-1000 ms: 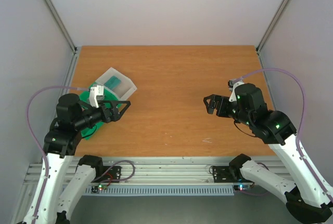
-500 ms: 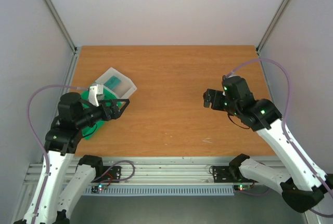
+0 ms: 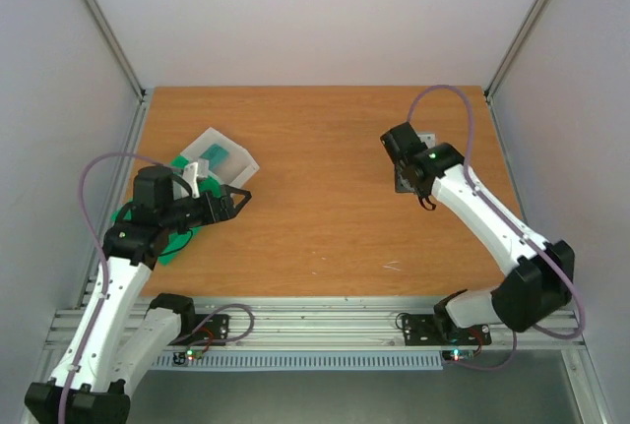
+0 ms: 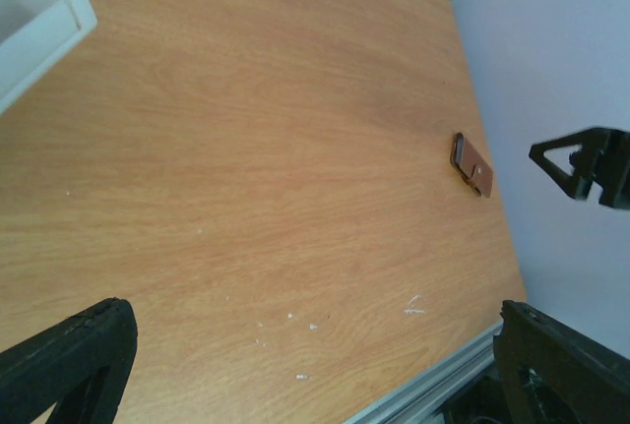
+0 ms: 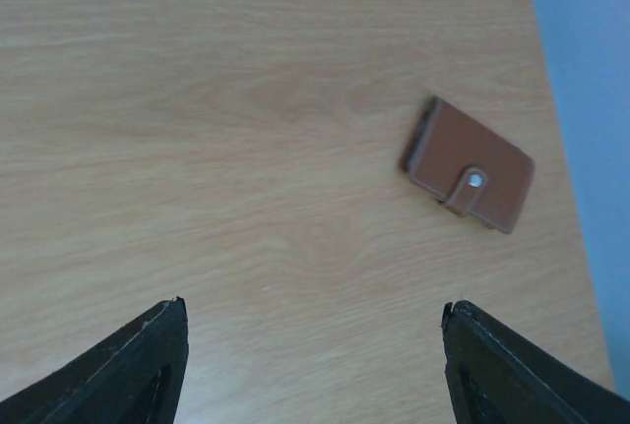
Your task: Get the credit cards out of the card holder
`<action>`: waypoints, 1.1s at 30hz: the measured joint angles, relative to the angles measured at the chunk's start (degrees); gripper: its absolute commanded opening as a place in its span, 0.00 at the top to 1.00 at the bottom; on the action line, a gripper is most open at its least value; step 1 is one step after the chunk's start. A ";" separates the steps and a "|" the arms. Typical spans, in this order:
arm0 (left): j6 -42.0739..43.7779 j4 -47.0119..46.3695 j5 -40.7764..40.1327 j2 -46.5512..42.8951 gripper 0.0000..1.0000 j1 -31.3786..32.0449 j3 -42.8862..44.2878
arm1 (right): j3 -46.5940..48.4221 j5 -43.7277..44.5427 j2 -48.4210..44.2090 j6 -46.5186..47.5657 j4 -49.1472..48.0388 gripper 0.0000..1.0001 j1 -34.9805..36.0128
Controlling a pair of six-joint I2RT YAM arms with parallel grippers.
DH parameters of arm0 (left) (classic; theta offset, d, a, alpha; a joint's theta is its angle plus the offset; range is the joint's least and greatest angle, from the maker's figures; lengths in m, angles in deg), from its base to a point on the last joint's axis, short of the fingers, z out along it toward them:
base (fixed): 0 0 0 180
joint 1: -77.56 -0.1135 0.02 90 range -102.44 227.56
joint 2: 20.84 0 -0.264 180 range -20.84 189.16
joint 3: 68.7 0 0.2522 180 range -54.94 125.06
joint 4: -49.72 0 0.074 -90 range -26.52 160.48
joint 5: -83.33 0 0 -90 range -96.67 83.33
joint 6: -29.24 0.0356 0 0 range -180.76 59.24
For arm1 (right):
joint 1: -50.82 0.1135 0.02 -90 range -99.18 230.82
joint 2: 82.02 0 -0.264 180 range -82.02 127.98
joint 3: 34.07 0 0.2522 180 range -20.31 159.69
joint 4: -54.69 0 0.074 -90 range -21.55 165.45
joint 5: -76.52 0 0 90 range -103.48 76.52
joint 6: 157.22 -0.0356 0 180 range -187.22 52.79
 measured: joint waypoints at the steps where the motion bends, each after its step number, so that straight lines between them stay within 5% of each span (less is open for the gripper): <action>1: 0.02 -0.13 0.35 0.24 0.01 0.00 -0.50 | 0.02 0.76 1.68 0.52 -0.11 0.36 -1.16; 19: 1.14 -0.28 1.46 0.98 0.01 0.79 -1.20 | 2.82 1.88 23.87 4.28 -6.71 0.64 -23.76; 33: 1.36 -0.24 1.18 0.37 0.01 1.46 -1.20 | 7.61 4.90 37.90 4.28 -8.24 0.73 -25.46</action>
